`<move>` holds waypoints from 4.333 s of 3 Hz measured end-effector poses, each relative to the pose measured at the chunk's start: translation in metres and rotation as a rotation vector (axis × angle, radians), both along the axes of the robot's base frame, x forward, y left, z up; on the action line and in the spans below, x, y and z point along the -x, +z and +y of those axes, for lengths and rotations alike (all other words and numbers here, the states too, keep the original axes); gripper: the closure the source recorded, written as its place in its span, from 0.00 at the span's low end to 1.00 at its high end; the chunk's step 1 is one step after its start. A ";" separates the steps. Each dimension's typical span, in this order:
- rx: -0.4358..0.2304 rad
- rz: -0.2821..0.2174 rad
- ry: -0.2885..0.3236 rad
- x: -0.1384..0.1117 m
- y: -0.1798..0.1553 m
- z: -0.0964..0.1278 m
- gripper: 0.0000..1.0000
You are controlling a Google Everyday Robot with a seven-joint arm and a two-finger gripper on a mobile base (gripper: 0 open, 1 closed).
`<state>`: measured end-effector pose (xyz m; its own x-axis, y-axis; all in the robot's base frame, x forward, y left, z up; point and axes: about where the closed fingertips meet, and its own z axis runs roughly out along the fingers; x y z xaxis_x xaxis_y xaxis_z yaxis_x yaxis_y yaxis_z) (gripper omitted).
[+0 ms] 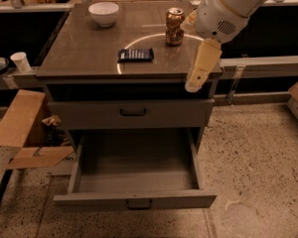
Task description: Place rxbar blueberry into middle drawer
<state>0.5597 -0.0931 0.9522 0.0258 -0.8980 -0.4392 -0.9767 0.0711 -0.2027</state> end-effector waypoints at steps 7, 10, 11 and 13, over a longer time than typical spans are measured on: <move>-0.280 -0.013 0.008 -0.191 -0.068 0.062 0.00; -0.388 0.056 -0.136 -0.235 -0.101 0.088 0.00; -0.394 0.067 -0.162 -0.242 -0.110 0.098 0.00; -0.377 0.086 -0.168 -0.248 -0.127 0.113 0.24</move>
Offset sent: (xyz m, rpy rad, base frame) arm 0.1349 0.0201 -0.0245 0.1545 -0.0268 -0.0284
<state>0.8072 0.0201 0.8253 -0.1584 -0.6628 -0.7318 -0.9573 0.2845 -0.0506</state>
